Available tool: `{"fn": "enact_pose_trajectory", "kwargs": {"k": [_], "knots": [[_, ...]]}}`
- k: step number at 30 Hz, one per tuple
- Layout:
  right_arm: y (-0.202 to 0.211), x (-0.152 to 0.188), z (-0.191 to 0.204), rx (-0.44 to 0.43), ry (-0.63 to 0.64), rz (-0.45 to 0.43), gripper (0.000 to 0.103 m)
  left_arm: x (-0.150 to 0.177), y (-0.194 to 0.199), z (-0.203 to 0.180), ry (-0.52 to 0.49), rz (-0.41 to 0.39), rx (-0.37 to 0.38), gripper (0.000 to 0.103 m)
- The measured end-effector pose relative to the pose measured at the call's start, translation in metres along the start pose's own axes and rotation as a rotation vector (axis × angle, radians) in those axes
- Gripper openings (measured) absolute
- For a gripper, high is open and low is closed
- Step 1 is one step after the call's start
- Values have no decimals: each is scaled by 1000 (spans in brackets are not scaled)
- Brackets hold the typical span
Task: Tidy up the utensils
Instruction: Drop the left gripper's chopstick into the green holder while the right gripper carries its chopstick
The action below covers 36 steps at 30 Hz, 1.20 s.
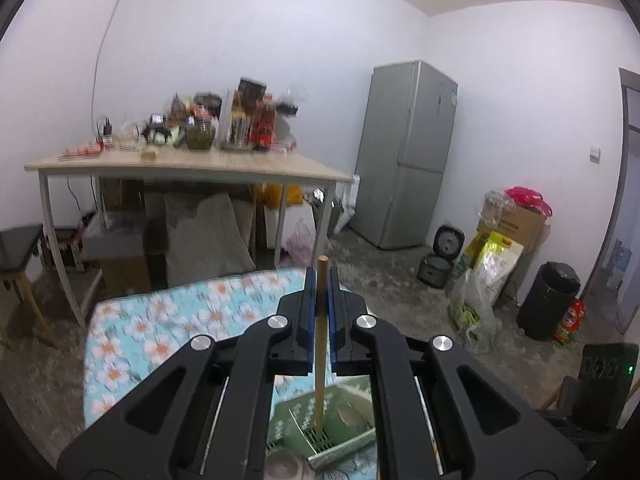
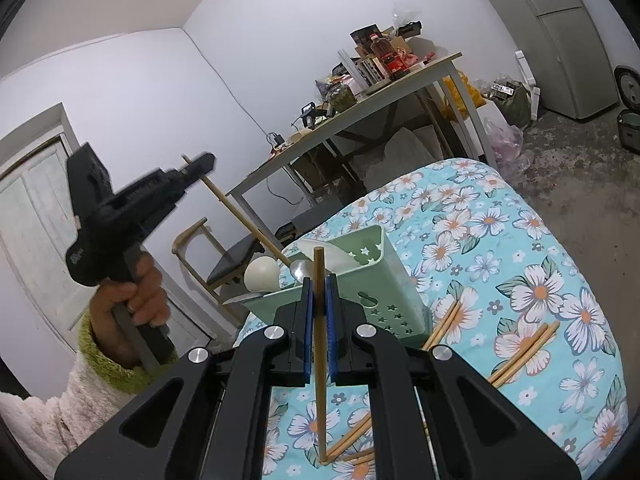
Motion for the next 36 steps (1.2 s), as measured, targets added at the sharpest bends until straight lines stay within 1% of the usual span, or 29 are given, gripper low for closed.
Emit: {"fn": "enact_pose_trajectory", "kwargs": {"k": [2, 4, 5, 6, 8, 12, 18, 23, 26, 28, 32, 35, 36], "knots": [[1, 0, 0, 3, 1, 1, 6, 8, -8, 6, 23, 42, 8, 5], [1, 0, 0, 6, 2, 1, 6, 14, -10, 11, 36, 61, 18, 7], [2, -1, 0, 8, 4, 1, 6, 16, -10, 13, 42, 70, 25, 12], [2, -1, 1, 9, 6, 1, 6, 17, -10, 15, 45, 72, 29, 20], [2, -2, 4, 11, 13, -1, 6, 20, -6, 18, 50, 71, 34, 26], [3, -3, 12, 14, 35, -6, 6, 21, 5, 25, 61, 61, 30, 30], [12, -18, 36, 6, 110, -41, 6, 32, 39, 41, 86, 39, 10, 33], [22, -47, 70, -33, 211, -110, 6, 53, 71, 59, 100, 18, -29, 37], [23, -65, 90, -59, 272, -142, 6, 69, 86, 70, 106, 22, -55, 38], [22, -75, 102, -77, 307, -159, 6, 80, 92, 78, 121, 32, -64, 41], [13, -92, 131, -101, 415, -191, 6, 106, 101, 94, 156, 69, -89, 48], [-3, -99, 147, -95, 488, -192, 6, 124, 100, 104, 185, 114, -92, 51], [-9, -101, 150, -93, 500, -186, 6, 130, 100, 107, 197, 126, -89, 54]]}}
Point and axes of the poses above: each gripper's, at about its wrist camera, not at the fingertips, and y roughly against the way its jaws point, z to its left, x to its underside, the point moved 3 cm from there along -y, roughly the way its jaws point, and after that the axes turned 9 degrees about -x, right-handed, at the moved point
